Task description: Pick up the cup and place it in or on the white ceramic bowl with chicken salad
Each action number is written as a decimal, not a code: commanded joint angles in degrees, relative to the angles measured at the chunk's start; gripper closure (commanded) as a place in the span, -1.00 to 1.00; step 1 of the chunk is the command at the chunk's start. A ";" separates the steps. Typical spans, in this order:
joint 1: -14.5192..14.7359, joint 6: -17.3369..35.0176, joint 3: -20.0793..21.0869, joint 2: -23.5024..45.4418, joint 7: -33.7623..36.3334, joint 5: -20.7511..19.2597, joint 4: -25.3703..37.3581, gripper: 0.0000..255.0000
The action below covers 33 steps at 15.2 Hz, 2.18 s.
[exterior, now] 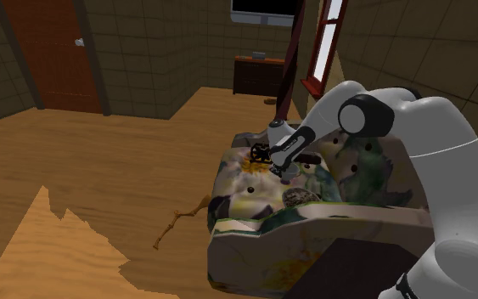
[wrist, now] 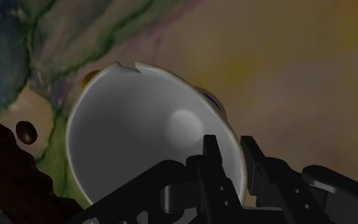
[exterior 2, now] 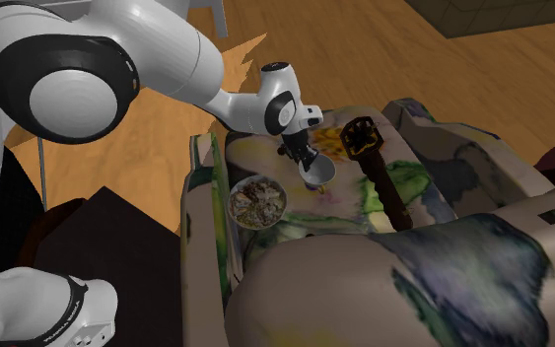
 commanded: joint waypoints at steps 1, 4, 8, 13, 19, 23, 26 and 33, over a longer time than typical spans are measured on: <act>0.00 0.00 -0.01 0.00 0.00 0.00 0.00 1.00; -0.01 0.00 -0.01 0.01 0.00 0.00 0.01 1.00; -0.02 -1.18 0.12 -1.91 -0.54 0.14 -0.67 1.00; -0.05 -3.29 0.33 -4.95 -1.48 0.44 -1.49 1.00; -0.08 -6.02 0.57 -8.38 -2.64 0.84 -2.08 1.00; -0.09 -7.95 0.72 -10.53 -3.44 1.14 -2.21 1.00; -0.10 -9.45 0.83 -12.06 -4.05 1.38 -2.17 1.00; -0.09 -13.12 1.06 -15.37 -5.48 1.95 -1.65 1.00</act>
